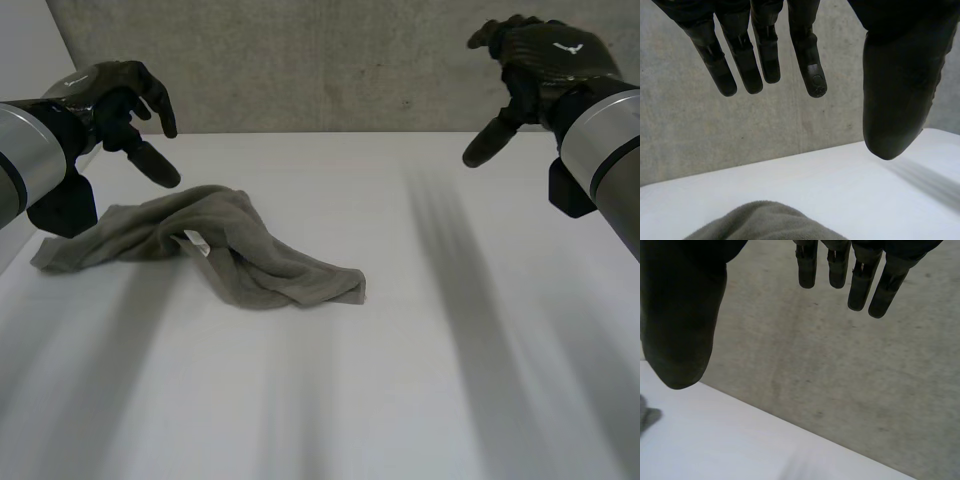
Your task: Fold the towel.
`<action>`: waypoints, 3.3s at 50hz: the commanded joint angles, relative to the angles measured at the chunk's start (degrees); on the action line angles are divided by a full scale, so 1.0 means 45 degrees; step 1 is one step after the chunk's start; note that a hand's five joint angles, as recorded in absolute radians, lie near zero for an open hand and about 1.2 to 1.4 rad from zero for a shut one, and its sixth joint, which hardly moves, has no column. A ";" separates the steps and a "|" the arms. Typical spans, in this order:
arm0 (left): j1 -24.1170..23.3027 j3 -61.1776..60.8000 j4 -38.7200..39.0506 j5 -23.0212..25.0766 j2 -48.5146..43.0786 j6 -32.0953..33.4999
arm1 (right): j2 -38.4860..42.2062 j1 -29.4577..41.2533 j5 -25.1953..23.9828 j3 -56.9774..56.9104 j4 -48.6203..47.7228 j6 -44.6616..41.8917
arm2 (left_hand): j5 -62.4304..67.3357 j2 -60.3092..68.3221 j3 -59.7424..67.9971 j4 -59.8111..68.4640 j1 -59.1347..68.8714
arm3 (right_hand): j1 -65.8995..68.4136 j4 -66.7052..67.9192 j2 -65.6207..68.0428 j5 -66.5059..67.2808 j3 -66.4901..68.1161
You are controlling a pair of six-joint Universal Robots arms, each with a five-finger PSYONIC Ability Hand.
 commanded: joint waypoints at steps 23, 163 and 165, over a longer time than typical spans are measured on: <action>-0.0371 -0.0329 0.0037 -0.0050 -0.0050 -0.0034 | -0.0073 -0.0279 0.0814 -0.0111 0.0038 -0.0577 | -0.1529 -0.2086 -0.2110 -0.2079 -0.5487 | -0.0805 -0.1078 -0.0867 -0.0789 -0.0973; -0.0218 -0.3199 0.5954 0.0262 -0.5264 0.1820 | 0.1939 0.1322 0.0229 0.1120 0.0038 -0.2471 | 0.0003 -0.0554 -0.0578 -0.0547 -0.3955 | -0.0805 -0.1078 -0.0867 -0.0789 -0.0973; -0.0059 -0.3317 0.6150 0.0282 -0.5402 0.1997 | 0.2212 0.1596 0.0209 0.1120 0.0038 -0.2510 | 0.0003 -0.0554 -0.0578 -0.0546 -0.3954 | -0.0805 -0.1078 -0.0867 -0.0789 -0.0973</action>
